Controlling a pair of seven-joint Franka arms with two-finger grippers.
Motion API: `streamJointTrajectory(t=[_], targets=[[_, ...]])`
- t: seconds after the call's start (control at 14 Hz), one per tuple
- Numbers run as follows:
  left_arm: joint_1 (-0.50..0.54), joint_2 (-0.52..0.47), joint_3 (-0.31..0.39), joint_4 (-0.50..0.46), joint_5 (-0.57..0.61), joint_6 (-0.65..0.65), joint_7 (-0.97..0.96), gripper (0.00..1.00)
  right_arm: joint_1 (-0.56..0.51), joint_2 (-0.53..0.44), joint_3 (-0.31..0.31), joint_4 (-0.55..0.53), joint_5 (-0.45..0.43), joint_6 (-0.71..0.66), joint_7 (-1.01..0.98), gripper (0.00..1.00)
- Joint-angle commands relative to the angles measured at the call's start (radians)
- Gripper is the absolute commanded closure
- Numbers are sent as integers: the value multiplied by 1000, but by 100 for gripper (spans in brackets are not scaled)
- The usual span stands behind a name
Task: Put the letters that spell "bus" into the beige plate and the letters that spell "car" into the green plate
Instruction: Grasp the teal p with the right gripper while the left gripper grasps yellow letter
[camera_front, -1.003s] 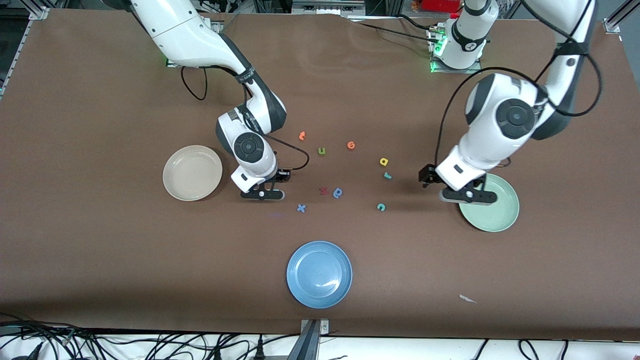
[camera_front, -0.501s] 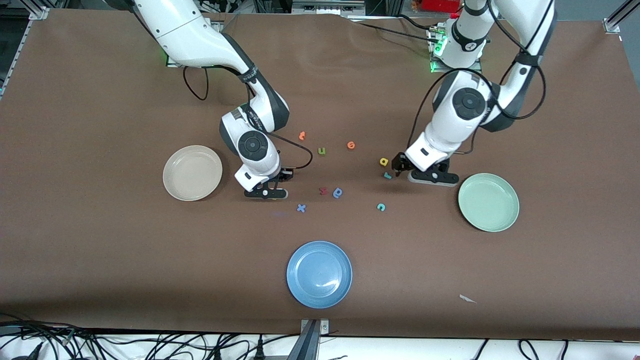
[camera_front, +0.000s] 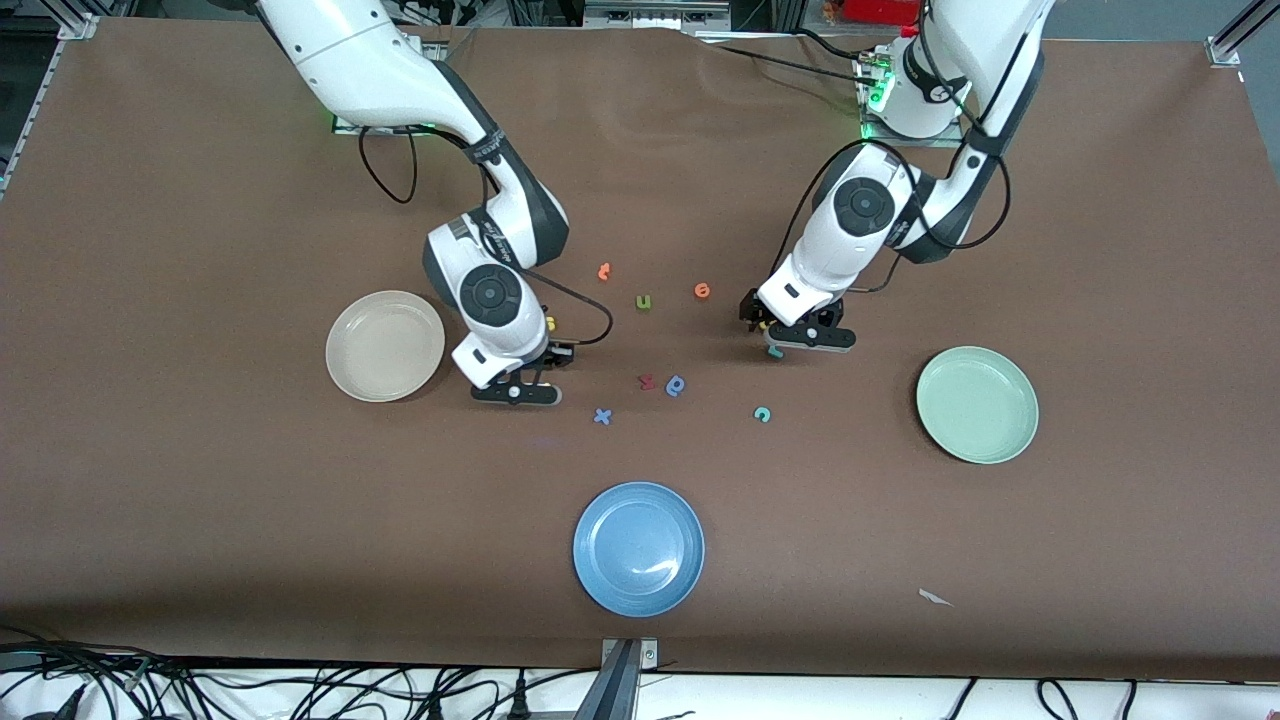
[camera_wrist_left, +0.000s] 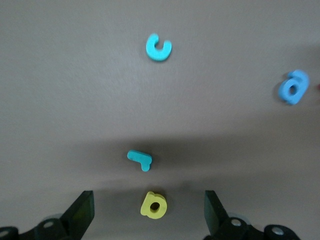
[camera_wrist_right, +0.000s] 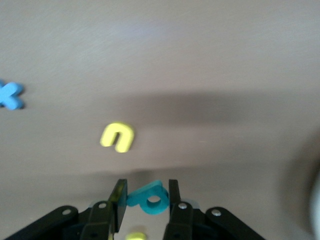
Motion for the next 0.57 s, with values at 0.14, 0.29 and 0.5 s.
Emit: streamJointTrajectory(t=[0.14, 0.29, 0.5], targets=[[-18, 62, 7, 43, 35, -21, -20, 6, 1, -73, -109, -31, 7, -154, -36, 91], [-18, 62, 5, 58, 35, -84, -21, 10, 1, -82, -172, -65, 7, -185, -56, 91], [-40, 76, 10, 62, 34, -100, -26, 17, 1, -82, -223, -143, 9, -171, -93, 91]])
